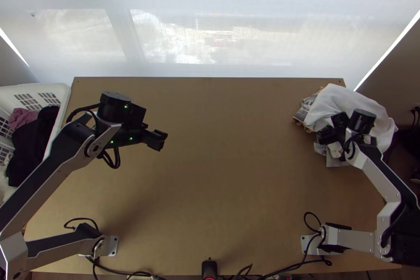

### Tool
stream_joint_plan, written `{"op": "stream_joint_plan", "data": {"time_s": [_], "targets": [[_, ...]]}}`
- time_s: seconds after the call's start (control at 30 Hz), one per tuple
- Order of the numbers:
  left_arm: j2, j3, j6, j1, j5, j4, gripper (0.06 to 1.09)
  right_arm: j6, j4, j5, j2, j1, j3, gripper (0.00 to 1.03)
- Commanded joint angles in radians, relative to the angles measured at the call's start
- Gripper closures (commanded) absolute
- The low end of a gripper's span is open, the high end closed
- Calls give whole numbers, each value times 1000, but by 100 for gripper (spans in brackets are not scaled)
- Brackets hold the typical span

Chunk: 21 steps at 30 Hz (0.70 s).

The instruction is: Fold the t-shirt

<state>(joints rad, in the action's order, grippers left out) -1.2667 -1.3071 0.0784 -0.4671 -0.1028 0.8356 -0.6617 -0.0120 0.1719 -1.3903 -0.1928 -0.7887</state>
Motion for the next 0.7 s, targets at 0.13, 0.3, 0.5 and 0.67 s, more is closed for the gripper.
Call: {"op": "stream_joint_plan", "data": {"time_s": [0.13, 0.3, 0.5, 0.67], "targets": [[16, 45, 9, 12, -2, -21, 11, 45, -158, 0, 205, 35, -210, 5], [27, 48, 9, 19, 0, -21, 11, 91, -184, -2, 142, 62, -334, 5], [49, 69, 8, 36, 0, -21, 11, 145, -163, -8, -21, 39, -403, 5], [61, 77, 8, 47, 0, -15, 11, 149, -62, -6, -176, -14, -317, 5]]}}
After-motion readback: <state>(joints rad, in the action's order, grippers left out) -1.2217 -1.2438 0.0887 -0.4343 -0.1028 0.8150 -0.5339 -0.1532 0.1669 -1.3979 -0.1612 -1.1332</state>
